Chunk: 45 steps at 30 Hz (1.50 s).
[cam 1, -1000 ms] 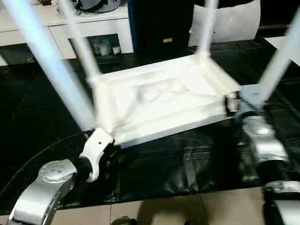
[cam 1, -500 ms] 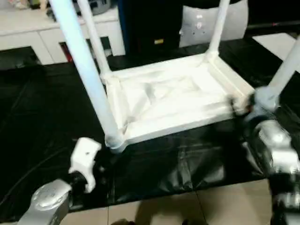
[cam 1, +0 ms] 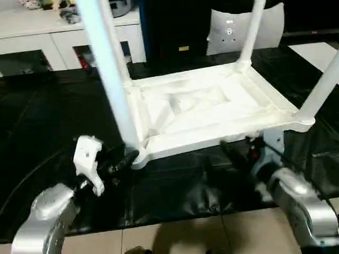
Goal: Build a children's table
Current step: Rotate table base
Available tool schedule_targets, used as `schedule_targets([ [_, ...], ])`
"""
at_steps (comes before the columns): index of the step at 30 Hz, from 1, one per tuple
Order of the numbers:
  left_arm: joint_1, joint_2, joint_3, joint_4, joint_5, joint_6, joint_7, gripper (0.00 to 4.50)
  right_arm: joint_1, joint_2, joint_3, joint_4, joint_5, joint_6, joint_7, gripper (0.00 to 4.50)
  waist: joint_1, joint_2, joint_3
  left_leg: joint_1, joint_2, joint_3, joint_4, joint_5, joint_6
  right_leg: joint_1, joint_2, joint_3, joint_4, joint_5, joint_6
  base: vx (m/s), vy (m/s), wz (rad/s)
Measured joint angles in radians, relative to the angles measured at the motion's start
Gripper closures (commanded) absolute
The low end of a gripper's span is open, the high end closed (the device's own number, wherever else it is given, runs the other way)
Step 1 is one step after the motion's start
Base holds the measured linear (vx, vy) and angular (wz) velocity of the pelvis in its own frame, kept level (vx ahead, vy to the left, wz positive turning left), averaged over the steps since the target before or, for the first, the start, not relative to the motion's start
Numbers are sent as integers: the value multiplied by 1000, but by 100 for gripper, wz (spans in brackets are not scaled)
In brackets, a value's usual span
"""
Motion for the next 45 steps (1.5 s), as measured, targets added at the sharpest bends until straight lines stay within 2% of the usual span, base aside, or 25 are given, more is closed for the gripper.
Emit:
schedule_targets([
  [6,-74,20,10,101,-10,-17,-17,194,1,1,31,-15,2,72,3,0,-8,-4,1,-1,0,0,-1,0,0,2,0,-1,-11,0,0,0,0,0],
  [12,-153,103,14,235,-50,-58,-192,194,-19,0,46,8,-15,112,14,0,-11,-20,5,-2,-1,0,-2,0,0,2,0,0,-14,0,0,0,0,0],
  [15,-203,126,10,303,-69,-67,-271,176,-50,-6,46,45,-23,110,15,0,-5,-26,3,-1,-1,1,-2,0,0,2,0,1,-14,0,0,0,0,0],
  [16,-221,128,7,324,-71,-70,-288,154,-58,-7,46,56,-25,107,17,0,-2,-27,3,-1,-1,1,-2,0,0,3,0,1,-13,0,-1,0,0,0],
  [19,-307,156,-5,430,-80,-94,-369,135,-89,-7,46,97,-30,104,38,0,8,-32,0,0,0,1,-3,0,0,2,0,1,-11,3,-4,0,0,0],
  [26,-435,180,-33,606,-86,-141,-518,72,-132,-9,48,182,-55,82,71,0,13,-35,0,0,1,2,-4,0,0,-2,0,1,-4,12,-10,0,0,0],
  [30,-481,177,-49,657,-86,-154,-565,44,-163,-10,49,217,-64,64,86,0,13,-36,0,1,2,3,-4,0,0,-4,0,0,3,6,-10,0,0,0],
  [34,-485,149,-78,633,-115,-117,-624,17,-196,-8,65,286,-101,29,101,0,10,-37,1,2,2,3,-3,0,-1,-4,0,1,5,7,-12,0,0,0],
  [35,-463,153,-84,586,-134,-83,-632,4,-206,-3,67,306,-107,22,101,0,7,-38,1,3,2,3,-3,0,-1,-4,0,1,5,8,-12,0,0,0],
  [39,-389,161,-120,444,-196,4,-662,4,-217,11,69,334,-126,19,100,0,3,-39,2,4,3,3,-3,0,-1,-4,0,1,5,7,-12,0,0,0],
  [45,-291,191,-157,245,-251,115,-664,4,-219,28,75,343,-140,5,102,0,-16,-41,2,3,4,3,-3,0,-1,-4,1,1,5,7,-12,0,0,0],
])
